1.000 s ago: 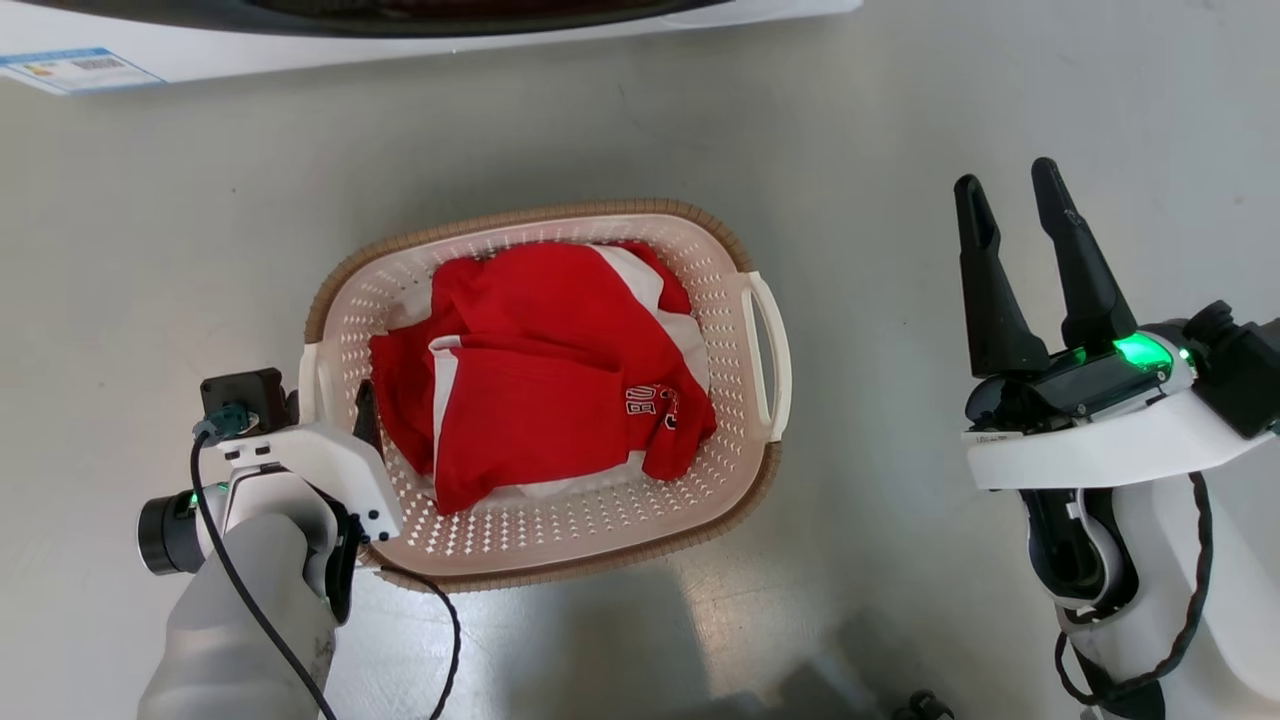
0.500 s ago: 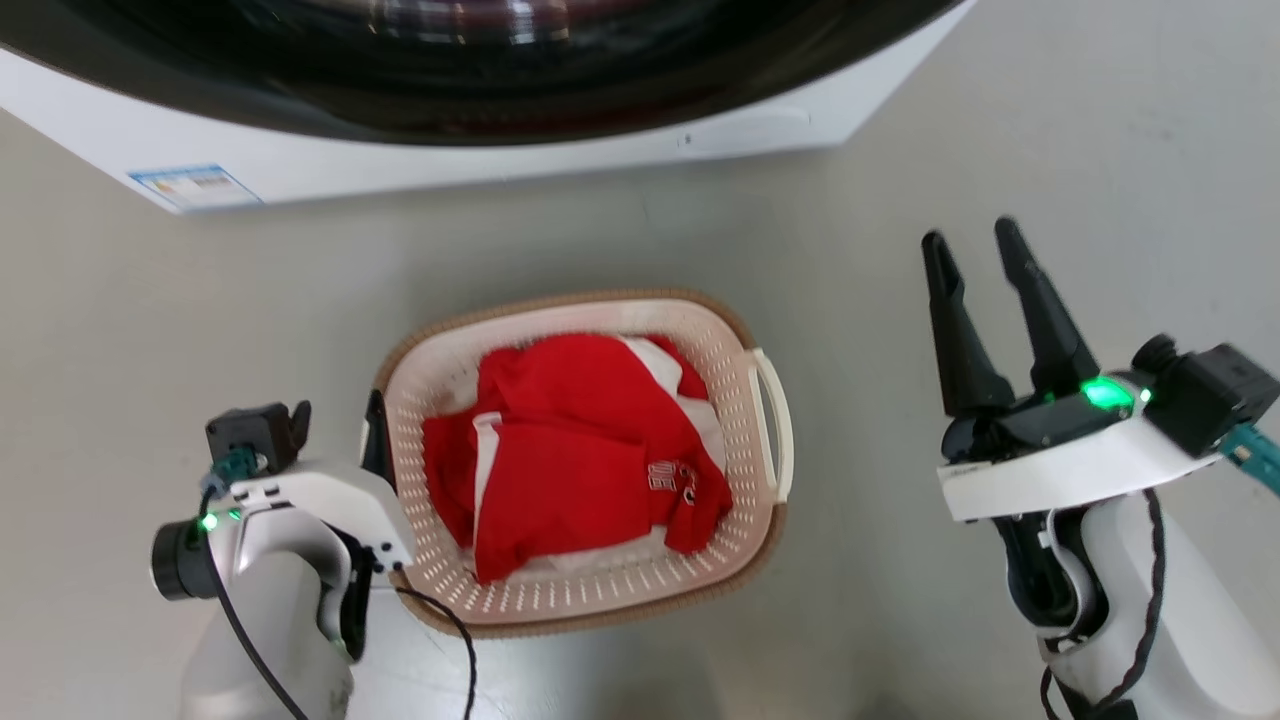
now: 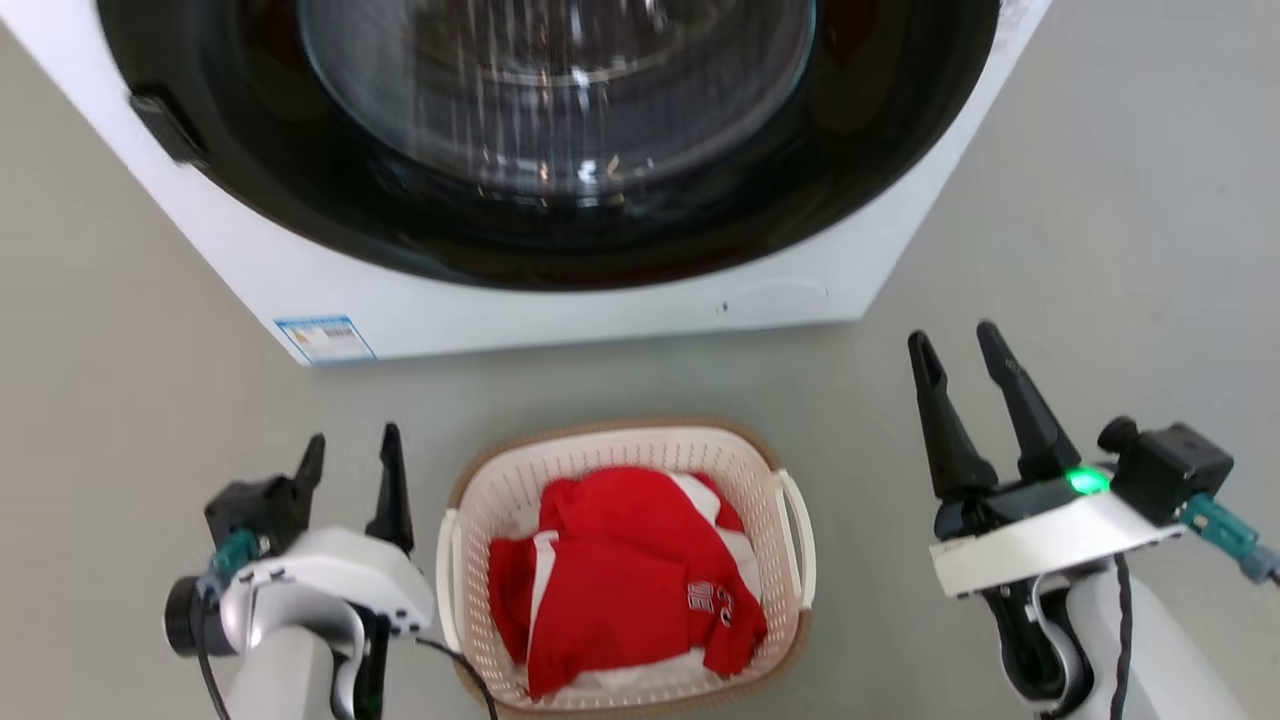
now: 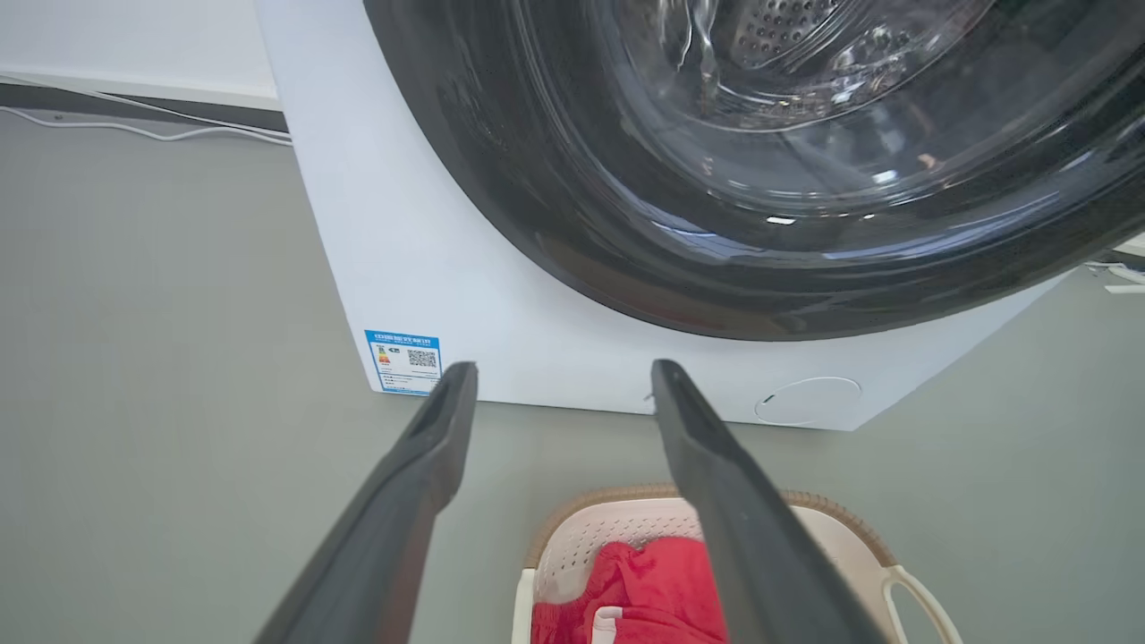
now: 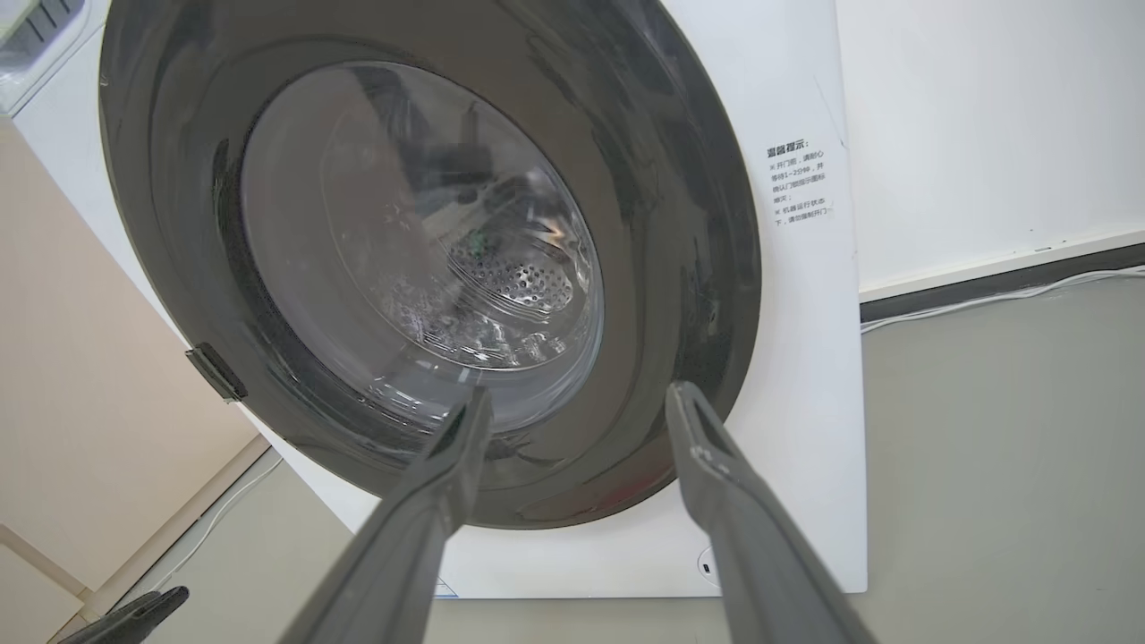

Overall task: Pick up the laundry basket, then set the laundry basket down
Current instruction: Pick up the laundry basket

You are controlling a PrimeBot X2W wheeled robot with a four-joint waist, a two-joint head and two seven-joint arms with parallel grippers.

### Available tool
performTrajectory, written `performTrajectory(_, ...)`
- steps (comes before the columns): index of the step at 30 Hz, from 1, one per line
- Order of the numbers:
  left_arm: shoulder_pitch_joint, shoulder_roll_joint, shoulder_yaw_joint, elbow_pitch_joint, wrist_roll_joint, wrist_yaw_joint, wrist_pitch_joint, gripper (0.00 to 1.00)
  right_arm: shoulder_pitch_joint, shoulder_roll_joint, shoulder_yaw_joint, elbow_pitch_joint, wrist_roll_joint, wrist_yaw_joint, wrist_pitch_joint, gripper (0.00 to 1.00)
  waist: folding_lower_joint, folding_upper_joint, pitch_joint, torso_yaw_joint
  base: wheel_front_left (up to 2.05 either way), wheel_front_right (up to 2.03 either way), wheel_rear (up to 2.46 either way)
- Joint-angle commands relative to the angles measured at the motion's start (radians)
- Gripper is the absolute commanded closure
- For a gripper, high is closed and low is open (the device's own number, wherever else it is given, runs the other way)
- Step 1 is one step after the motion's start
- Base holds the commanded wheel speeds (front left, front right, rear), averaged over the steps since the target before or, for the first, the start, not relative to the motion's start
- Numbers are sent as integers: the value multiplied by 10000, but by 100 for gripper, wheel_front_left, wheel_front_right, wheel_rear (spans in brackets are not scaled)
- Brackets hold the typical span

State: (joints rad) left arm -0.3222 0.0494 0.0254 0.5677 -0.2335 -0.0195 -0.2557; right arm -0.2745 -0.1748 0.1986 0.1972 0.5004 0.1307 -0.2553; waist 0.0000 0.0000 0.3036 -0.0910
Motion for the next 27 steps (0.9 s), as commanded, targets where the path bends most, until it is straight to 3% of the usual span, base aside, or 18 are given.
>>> performTrajectory(1,301,83,262,-457,108,-106,-61,0,218,18,139,-175,-177,0,-65,0,0,0,-766,244,0,0,0)
performTrajectory(9,1123,16,58,-1705,31,-252,-61,0,770,48,-135,-236,-511,0,-65,0,0,0,-1652,520,0,0,0)
performTrajectory(27,2679,10,-449,-3862,-341,472,-61,0,1508,216,-757,-259,-1194,0,-65,0,0,0,-2524,631,0,0,0)
